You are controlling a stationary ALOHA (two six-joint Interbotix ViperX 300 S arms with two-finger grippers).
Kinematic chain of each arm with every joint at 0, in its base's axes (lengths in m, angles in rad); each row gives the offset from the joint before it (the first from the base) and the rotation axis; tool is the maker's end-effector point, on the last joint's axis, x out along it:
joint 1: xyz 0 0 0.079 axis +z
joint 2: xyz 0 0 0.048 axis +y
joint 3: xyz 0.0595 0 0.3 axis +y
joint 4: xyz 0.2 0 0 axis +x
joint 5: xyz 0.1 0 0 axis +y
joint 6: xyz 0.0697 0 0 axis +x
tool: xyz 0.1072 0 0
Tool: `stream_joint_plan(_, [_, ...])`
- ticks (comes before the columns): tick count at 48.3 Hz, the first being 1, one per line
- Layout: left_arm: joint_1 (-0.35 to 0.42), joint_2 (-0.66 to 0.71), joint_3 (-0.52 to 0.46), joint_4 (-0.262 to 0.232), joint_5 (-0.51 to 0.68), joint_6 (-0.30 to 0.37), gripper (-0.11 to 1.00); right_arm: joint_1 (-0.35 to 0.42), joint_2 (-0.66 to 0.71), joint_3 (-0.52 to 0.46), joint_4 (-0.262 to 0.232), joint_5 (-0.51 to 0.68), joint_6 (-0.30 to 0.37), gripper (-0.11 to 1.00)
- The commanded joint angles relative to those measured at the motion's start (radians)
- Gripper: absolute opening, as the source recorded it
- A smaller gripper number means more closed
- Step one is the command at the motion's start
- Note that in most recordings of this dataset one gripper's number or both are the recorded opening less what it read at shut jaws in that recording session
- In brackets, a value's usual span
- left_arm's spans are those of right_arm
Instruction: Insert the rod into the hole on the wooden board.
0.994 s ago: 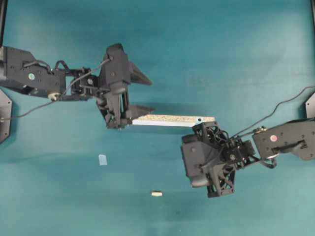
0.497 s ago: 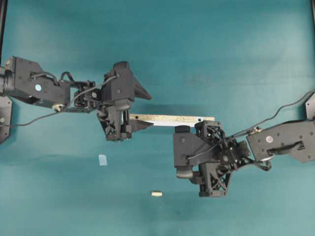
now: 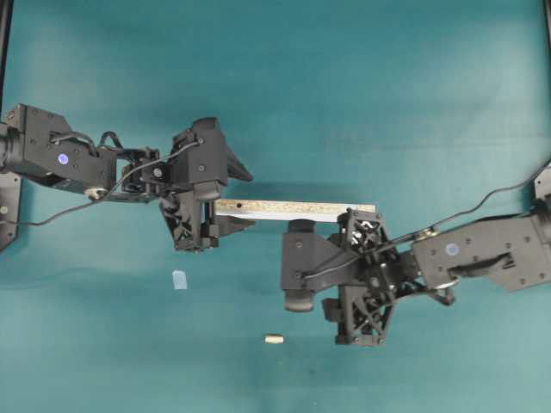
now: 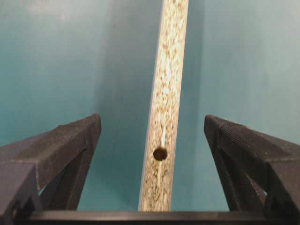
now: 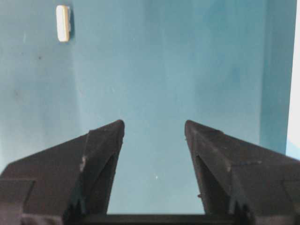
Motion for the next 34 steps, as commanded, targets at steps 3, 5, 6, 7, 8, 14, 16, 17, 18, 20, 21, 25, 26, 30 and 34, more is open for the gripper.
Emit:
stream_joint_plan(3, [-0.003, -0.014, 0.005, 0.002, -0.014, -0.002, 0.98, 0.005, 0.018, -0.067, 0.002, 0.028, 0.000, 0.65])
stream_joint_plan(5, [-0.002, -0.014, 0.005, 0.002, -0.014, -0.002, 0.98, 0.003, 0.029, -0.081, 0.003, 0.035, 0.000, 0.65])
stream_joint_plan(6, [-0.003, -0.014, 0.006, 0.002, -0.015, -0.002, 0.98, 0.005, 0.035, -0.089, 0.003, 0.038, 0.000, 0.65])
stream_joint_plan(7, [-0.003, -0.012, 0.005, 0.002, -0.015, -0.002, 0.98, 0.005, 0.041, -0.095, 0.005, 0.043, 0.000, 0.65])
stream_joint_plan(8, [-0.003, -0.012, 0.006, 0.002, -0.015, -0.002, 0.98, 0.005, 0.046, -0.103, 0.006, 0.046, 0.000, 0.65])
stream_joint_plan(14, [-0.003, 0.008, -0.002, 0.002, -0.025, -0.002, 0.98, 0.006, 0.077, -0.138, 0.020, 0.069, 0.000, 0.65])
stream_joint_plan(16, [-0.003, 0.018, -0.005, 0.002, -0.029, -0.002, 0.98, 0.006, 0.084, -0.147, 0.021, 0.075, 0.000, 0.65])
stream_joint_plan(17, [-0.003, 0.023, -0.006, 0.003, -0.034, -0.002, 0.98, 0.006, 0.087, -0.152, 0.025, 0.078, 0.000, 0.65])
stream_joint_plan(18, [-0.003, 0.029, -0.008, 0.002, -0.037, -0.002, 0.98, 0.006, 0.092, -0.156, 0.026, 0.080, 0.000, 0.65])
stream_joint_plan(20, [-0.003, 0.041, -0.009, 0.002, -0.046, -0.002, 0.98, 0.006, 0.097, -0.163, 0.031, 0.083, 0.000, 0.65])
stream_joint_plan(21, [-0.003, 0.049, -0.012, 0.002, -0.055, -0.002, 0.98, 0.006, 0.098, -0.166, 0.031, 0.086, 0.000, 0.65])
stream_joint_plan(25, [-0.003, 0.069, -0.017, 0.003, -0.086, 0.002, 0.98, 0.006, 0.107, -0.181, 0.046, 0.097, 0.000, 0.65])
stream_joint_plan(26, [-0.003, 0.074, -0.018, 0.003, -0.094, 0.002, 0.98, 0.006, 0.109, -0.186, 0.051, 0.103, 0.000, 0.65])
stream_joint_plan(30, [-0.003, 0.086, -0.021, 0.003, -0.129, 0.005, 0.98, 0.009, 0.120, -0.202, 0.063, 0.127, 0.000, 0.65])
stream_joint_plan(34, [-0.003, 0.092, -0.023, 0.005, -0.156, 0.008, 0.98, 0.012, 0.135, -0.225, 0.066, 0.153, 0.000, 0.65])
